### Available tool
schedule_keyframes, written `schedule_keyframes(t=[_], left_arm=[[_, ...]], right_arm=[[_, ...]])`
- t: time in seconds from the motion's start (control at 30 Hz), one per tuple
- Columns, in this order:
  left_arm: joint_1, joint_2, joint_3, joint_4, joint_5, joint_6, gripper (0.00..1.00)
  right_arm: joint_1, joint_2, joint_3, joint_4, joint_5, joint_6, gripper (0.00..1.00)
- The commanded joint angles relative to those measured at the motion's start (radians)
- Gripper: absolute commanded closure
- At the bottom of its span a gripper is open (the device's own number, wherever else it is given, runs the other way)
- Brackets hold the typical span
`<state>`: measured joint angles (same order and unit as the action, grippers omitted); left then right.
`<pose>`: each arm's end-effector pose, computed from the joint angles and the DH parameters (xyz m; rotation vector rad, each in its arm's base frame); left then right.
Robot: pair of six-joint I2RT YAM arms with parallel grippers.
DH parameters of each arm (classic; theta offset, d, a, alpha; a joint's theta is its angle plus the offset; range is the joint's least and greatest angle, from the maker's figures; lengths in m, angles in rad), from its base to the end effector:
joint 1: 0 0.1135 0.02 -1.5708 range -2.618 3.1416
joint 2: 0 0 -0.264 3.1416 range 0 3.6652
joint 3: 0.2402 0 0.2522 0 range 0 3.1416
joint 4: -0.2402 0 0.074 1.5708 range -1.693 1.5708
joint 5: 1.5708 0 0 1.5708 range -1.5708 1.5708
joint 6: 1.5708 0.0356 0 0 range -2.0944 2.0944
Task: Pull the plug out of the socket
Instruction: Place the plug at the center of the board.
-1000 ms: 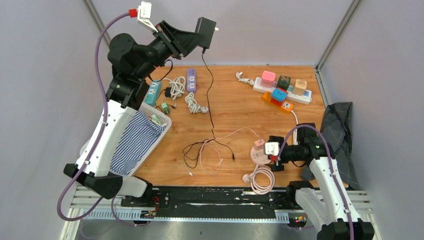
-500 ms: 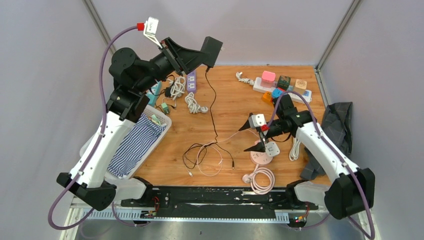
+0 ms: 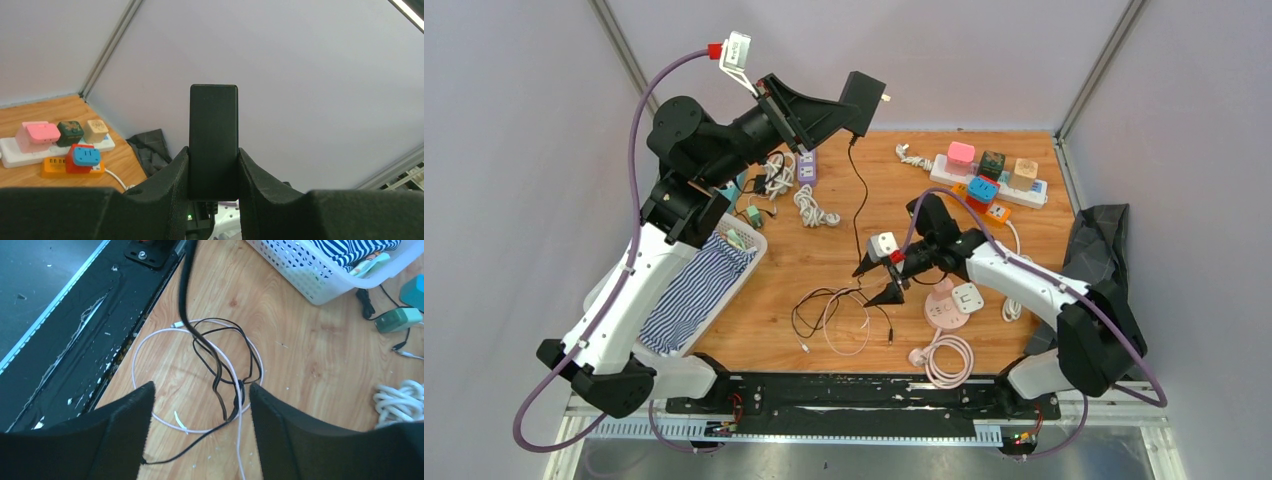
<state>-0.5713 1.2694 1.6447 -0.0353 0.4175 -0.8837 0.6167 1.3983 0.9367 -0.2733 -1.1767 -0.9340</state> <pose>0.2008 -0.1462 0.5467 0.1904 1.4024 -1.4897 0.2141 0.1921 0.2594 -1.7422 0.9686 1.1250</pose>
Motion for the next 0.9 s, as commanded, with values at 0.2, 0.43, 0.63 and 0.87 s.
schedule_keyframes(t=[0.2,0.43,0.63,0.87], left_arm=[[-0.005,-0.101,-0.082,0.029,-0.03,0.058,1.0],[-0.005,-0.224,-0.256,-0.004,-0.066,0.221,1.0],[-0.005,-0.267,-0.434,-0.042,-0.11,0.465,1.0],[-0.005,-0.184,-0.55,0.009,-0.109,0.594,1.0]], right_arm=[[0.017,0.0,-0.104,0.154,-0.059,0.144,0.97],[-0.145,-0.211,-0.122,-0.025,-0.215,0.097,1.0],[-0.288,-0.388,-0.024,-0.137,-0.237,0.285,1.0],[-0.327,-0.25,0.289,-0.178,-0.287,0.607,1.0]])
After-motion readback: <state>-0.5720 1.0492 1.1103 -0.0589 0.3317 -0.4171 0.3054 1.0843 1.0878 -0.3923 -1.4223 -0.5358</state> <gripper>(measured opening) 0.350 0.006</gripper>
